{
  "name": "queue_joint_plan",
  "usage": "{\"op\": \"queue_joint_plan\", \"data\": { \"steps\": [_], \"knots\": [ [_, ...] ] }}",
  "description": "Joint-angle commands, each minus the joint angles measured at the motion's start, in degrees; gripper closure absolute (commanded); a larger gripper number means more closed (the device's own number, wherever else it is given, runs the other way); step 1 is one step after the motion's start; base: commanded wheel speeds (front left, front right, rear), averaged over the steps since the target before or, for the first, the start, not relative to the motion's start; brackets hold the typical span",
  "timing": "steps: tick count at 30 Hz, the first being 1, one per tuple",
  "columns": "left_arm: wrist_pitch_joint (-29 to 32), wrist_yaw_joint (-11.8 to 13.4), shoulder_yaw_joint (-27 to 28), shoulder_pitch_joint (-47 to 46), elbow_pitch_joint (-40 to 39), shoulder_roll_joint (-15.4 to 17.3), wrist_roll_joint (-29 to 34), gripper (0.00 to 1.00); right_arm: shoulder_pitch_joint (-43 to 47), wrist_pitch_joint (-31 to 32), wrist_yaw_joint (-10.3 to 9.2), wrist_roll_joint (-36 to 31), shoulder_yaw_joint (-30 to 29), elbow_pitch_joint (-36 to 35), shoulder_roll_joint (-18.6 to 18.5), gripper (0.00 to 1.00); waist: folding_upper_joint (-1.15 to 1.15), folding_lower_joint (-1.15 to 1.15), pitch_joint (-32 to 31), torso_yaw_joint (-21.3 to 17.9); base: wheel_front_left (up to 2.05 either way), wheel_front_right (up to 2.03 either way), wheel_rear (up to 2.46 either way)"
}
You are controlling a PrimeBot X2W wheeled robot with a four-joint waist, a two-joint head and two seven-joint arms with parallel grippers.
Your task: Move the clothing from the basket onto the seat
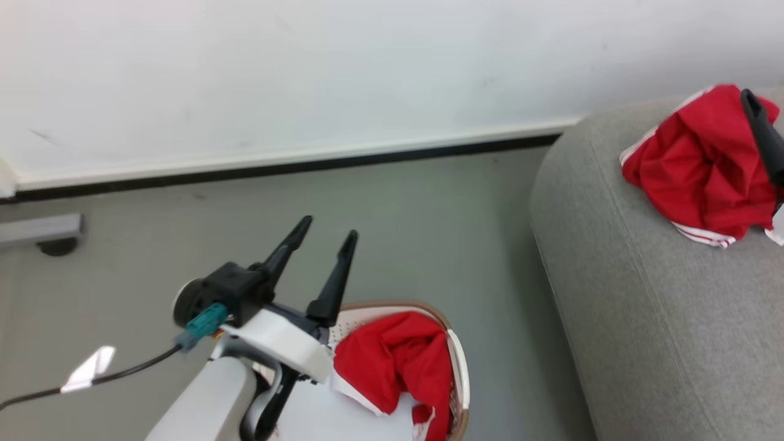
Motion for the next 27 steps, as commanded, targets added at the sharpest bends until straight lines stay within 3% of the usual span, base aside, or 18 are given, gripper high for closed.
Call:
{"op": "queue_joint_plan", "data": {
  "steps": [1, 7, 11, 18, 22, 27],
  "knots": [
    [-0.1, 0.3, 0.7, 1.4, -0.2, 0.4, -0.2, 0.0, 1.8, -1.0, -0.12, 0.5, -0.3, -0.8, 0.1, 0.0, 0.0, 0.01, -2.8, 2.2, 0.0, 0.0, 0.0],
    [-0.1, 1.9, 6.9, 6.1, -2.6, -0.1, -0.3, 0.0, 10.0, -6.3, -0.13, -0.6, -3.9, -6.3, 1.2, 0.0, 0.0, 0.01, -5.2, 4.8, 0.0, 0.0, 0.0],
    [-0.1, 2.4, 10.7, 10.0, -3.7, -0.3, 0.7, 0.0, 16.9, -8.8, -0.13, -5.4, -9.0, -8.7, 4.2, 0.0, 0.0, 0.01, -6.3, 5.6, 0.0, 0.0, 0.0],
    [-0.1, 2.0, 17.8, 17.1, -5.1, -1.6, 2.7, 0.0, 32.0, -9.6, -0.13, -17.7, -24.4, -15.7, 15.2, 0.0, 0.0, 0.01, -7.5, 6.3, 0.0, 0.0, 0.0],
    [-0.1, 1.0, 20.7, 20.2, -6.5, -3.9, 4.9, 0.0, 39.9, -9.6, -0.13, -23.7, -29.6, -21.8, 21.9, 0.0, 0.0, 0.01, -8.0, 6.4, 0.0, 0.0, 0.0],
    [-0.1, -0.9, 23.2, 22.9, -6.4, -6.9, 7.6, 0.0, 46.3, -9.7, -0.13, -28.4, -33.4, -24.4, 27.3, 0.0, 0.0, 0.01, -7.9, 6.3, 0.0, 0.0, 0.0]
  ]
}}
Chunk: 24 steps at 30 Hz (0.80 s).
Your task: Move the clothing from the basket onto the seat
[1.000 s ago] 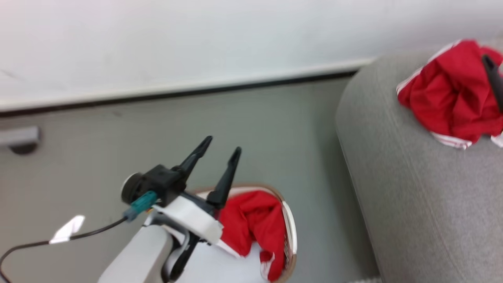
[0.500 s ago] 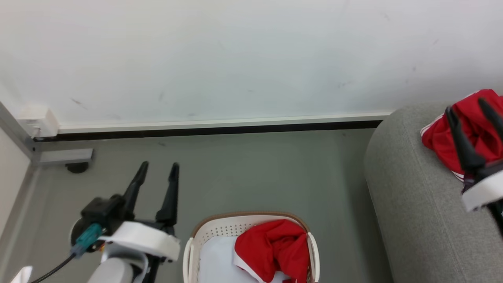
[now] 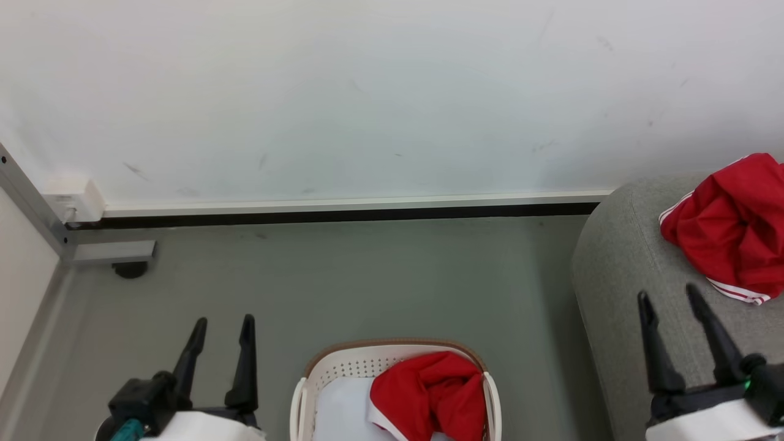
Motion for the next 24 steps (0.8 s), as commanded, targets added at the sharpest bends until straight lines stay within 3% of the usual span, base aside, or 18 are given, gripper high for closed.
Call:
{"op": "queue_joint_plan", "data": {
  "steps": [1, 7, 24],
  "knots": [
    [0.0, -0.8, 1.4, 1.3, 0.3, -0.9, 1.6, 0.0, 2.2, -0.2, -0.13, -2.2, -0.8, -0.4, 1.4, 0.0, 0.0, 0.01, 0.1, -0.1, 0.0, 0.0, 0.0],
    [0.0, -2.7, 4.3, 3.0, 1.0, -3.1, 4.4, 0.0, 4.3, -0.2, -0.13, -5.3, -1.7, 0.4, 4.2, 0.0, 0.0, 0.01, 0.4, -0.4, 0.0, 0.0, 0.0],
    [0.0, -5.3, 7.0, 1.8, 2.2, -5.0, 7.1, 0.0, 2.8, -0.2, -0.13, -5.7, -0.7, 1.2, 5.2, 0.0, 0.0, 0.01, 0.8, -0.7, 0.0, 0.0, 0.0]
  ]
}}
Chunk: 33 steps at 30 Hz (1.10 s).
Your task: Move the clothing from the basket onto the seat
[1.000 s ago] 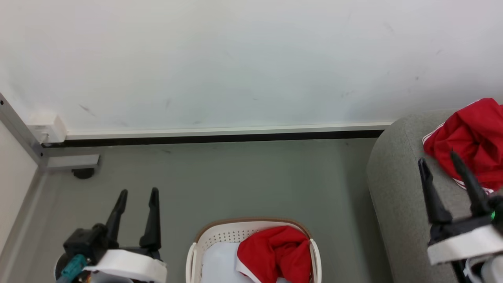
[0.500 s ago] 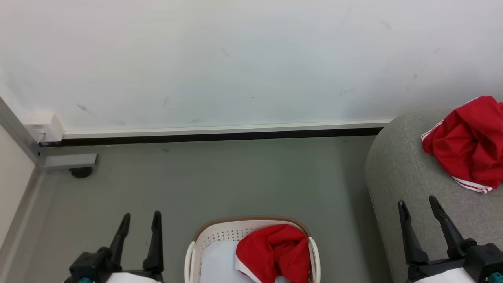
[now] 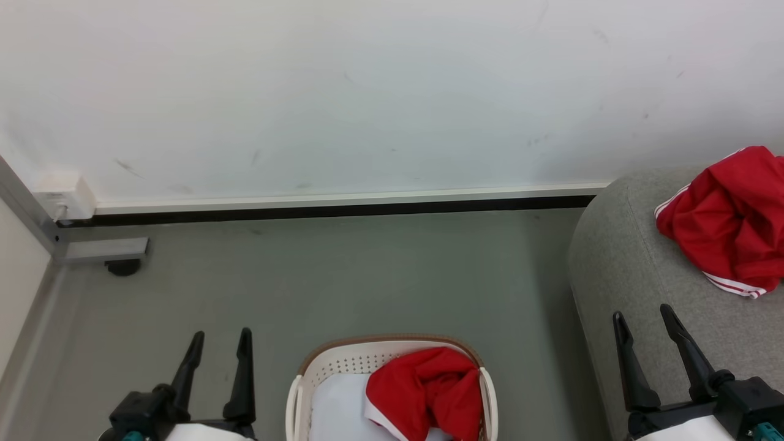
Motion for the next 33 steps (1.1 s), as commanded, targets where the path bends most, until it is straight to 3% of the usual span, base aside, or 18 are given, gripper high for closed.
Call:
{"op": "queue_joint_plan", "data": {
  "steps": [1, 12, 23, 33],
  "knots": [
    [0.0, -0.2, 0.3, -0.4, 0.2, 0.0, 0.4, 0.0, -0.6, -0.2, -0.13, 0.1, 0.1, 0.2, 0.0, 0.0, 0.0, 0.0, 0.1, -0.1, 0.0, 0.0, 0.0],
    [0.0, -0.8, 0.3, -1.3, 0.7, 0.0, 0.5, 0.0, -1.4, -0.2, -0.13, 0.2, 0.5, 0.0, 0.2, 0.0, 0.0, 0.0, 1.2, -1.1, 0.0, 0.0, 0.0],
    [0.0, -1.4, -0.9, -4.4, 1.9, 0.0, 1.4, 0.0, -4.3, -0.2, -0.13, 0.5, 0.2, -0.9, 0.4, 0.0, 0.0, 0.0, 6.0, -4.8, 0.0, 0.0, 0.0],
    [0.0, -2.3, -5.4, -13.1, 12.1, 0.7, 2.4, 0.0, -8.8, -0.2, -0.13, -0.5, 0.6, -2.9, 0.0, 0.0, 0.0, 0.0, 14.4, -8.5, 0.0, 0.0, 0.0]
  ]
}}
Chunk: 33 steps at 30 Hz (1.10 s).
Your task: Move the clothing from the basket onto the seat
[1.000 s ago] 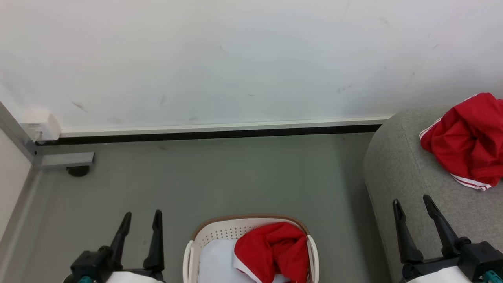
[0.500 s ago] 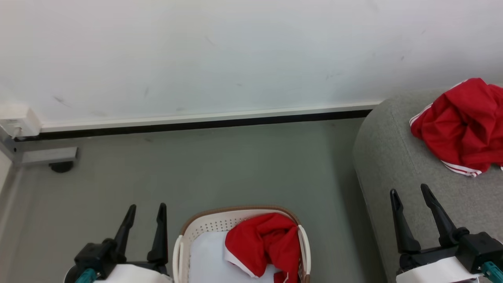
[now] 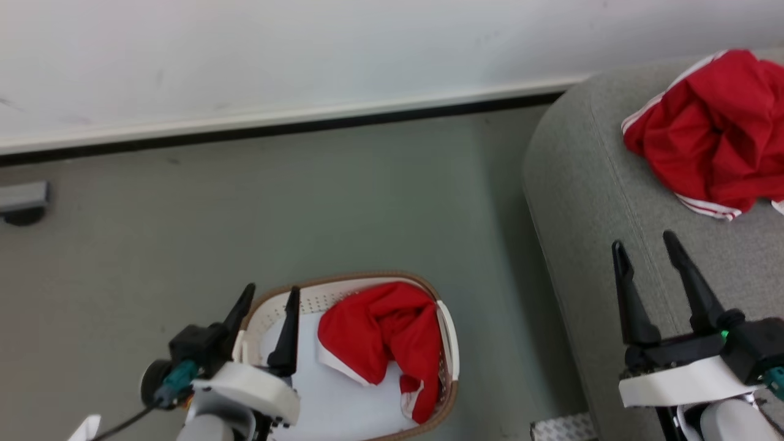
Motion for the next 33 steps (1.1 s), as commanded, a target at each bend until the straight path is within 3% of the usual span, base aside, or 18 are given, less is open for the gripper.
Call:
{"op": "queue_joint_plan", "data": {
  "steps": [1, 19, 33],
  "knots": [
    [0.0, -0.3, -1.2, -2.9, 2.4, 1.0, 0.5, 0.0, -2.0, -0.2, -0.13, -0.2, 0.1, -0.5, -0.9, 0.0, 0.0, 0.0, 3.8, -2.2, 0.0, 0.0, 0.0],
    [2.6, -0.3, -13.5, -23.5, 32.4, 6.2, -4.4, 0.0, -11.7, -0.1, -0.13, 0.4, -2.7, -6.0, 0.9, 0.0, 0.0, 0.0, 20.2, -8.7, 0.0, 0.0, 0.0],
    [8.9, -0.4, -18.5, -35.0, 46.7, 10.6, -3.1, 0.0, -15.1, -0.1, -0.13, 4.5, -1.5, -11.6, 2.7, 0.0, 0.0, 0.0, 30.7, -14.4, 0.0, 0.0, 0.0]
  ]
}}
